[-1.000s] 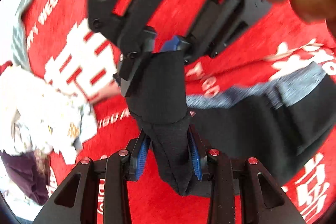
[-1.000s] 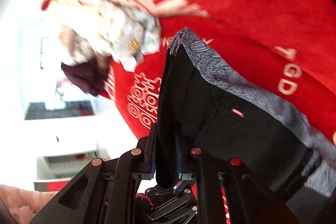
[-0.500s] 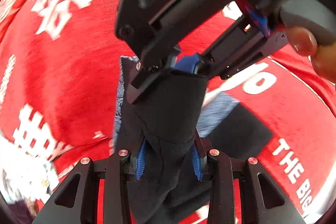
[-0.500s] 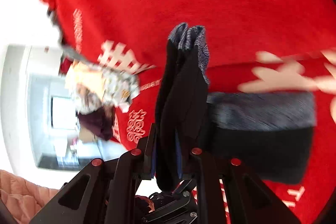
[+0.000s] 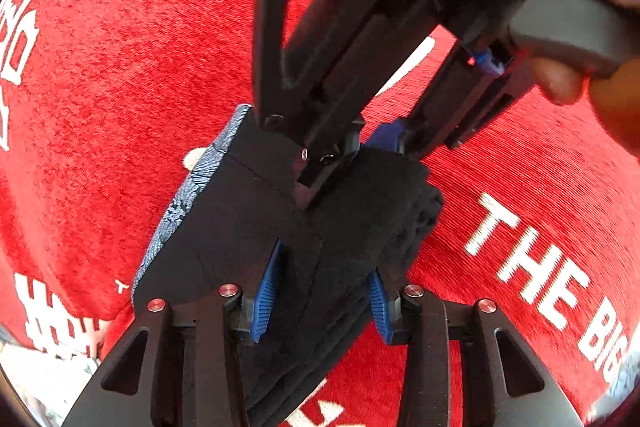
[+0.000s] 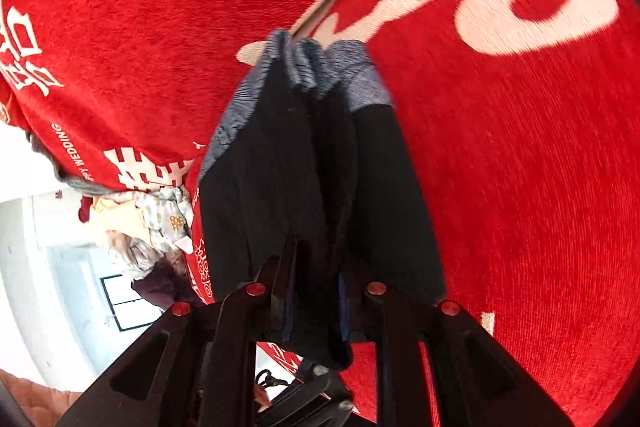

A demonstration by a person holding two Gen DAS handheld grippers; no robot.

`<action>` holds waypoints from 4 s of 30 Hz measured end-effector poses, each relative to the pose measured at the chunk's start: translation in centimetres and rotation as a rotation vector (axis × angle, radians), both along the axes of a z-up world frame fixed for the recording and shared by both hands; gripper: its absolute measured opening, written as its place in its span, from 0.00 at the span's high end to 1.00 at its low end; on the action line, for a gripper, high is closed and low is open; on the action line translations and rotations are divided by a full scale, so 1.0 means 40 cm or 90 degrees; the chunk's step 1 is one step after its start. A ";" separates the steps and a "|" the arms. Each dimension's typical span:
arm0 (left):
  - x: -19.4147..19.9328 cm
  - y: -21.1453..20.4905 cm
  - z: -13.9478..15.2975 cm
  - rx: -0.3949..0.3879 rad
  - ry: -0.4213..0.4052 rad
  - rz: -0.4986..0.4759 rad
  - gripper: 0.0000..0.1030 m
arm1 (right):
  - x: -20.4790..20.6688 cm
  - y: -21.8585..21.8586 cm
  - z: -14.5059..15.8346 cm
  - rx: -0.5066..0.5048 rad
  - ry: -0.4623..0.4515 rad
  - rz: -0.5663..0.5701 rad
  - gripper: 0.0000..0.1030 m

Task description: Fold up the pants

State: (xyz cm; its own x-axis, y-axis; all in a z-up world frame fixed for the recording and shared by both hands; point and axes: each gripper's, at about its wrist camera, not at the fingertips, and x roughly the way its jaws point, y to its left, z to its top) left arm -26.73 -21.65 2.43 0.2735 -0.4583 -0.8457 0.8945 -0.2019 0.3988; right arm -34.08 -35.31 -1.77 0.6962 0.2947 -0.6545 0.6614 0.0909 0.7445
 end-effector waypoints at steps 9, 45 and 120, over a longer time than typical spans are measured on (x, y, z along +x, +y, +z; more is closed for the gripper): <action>0.159 0.106 0.110 0.026 0.122 0.080 0.43 | 0.053 0.053 0.095 -0.183 0.213 0.081 0.68; 0.701 0.140 -0.012 0.107 0.363 0.571 0.23 | 0.122 0.175 0.109 -0.282 0.304 0.137 0.65; 0.644 0.029 -0.131 0.176 0.585 0.447 0.00 | 0.127 -0.112 -0.083 -0.020 0.044 0.135 0.26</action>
